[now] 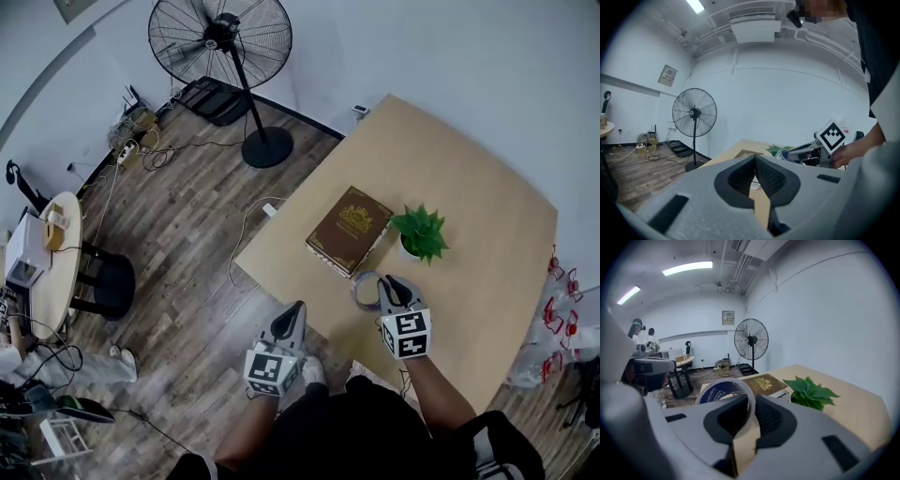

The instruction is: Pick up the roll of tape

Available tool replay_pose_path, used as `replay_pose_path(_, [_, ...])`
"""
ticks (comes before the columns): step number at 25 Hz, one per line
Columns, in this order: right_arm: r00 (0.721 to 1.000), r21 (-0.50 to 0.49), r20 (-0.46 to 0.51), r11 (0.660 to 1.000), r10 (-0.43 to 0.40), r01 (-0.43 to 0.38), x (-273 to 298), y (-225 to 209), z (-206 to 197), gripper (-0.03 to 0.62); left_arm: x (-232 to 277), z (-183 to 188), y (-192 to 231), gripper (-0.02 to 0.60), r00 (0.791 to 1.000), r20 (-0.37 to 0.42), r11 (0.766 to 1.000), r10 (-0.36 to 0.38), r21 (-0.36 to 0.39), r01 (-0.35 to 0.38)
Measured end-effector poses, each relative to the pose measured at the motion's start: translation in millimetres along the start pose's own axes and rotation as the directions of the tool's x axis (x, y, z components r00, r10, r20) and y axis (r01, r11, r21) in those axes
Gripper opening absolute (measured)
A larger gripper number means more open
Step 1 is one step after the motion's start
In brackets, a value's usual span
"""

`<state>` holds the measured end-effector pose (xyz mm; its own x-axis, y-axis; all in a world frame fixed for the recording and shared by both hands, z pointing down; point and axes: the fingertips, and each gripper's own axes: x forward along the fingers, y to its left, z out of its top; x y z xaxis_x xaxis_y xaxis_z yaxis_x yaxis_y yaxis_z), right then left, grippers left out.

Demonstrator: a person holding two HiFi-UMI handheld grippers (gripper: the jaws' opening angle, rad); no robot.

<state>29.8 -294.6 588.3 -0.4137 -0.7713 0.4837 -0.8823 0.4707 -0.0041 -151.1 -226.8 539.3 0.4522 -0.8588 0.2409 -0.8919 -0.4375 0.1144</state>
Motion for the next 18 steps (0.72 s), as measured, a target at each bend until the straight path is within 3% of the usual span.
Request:
replay_pose_path(10, [0.974,-0.012,0.224,1.000,0.013,-0.011,-42,11,87,0.049,-6,20,9,0.002,0.999,0.045,1.000,0.023,0.015,-0.024])
replay_pose_path(18, [0.941,-0.038,0.338,0.999,0.017,-0.004,-76,19,130,0.049,-12,39,21,0.002,0.996,0.079,0.997,0.052,0.048,-0.056])
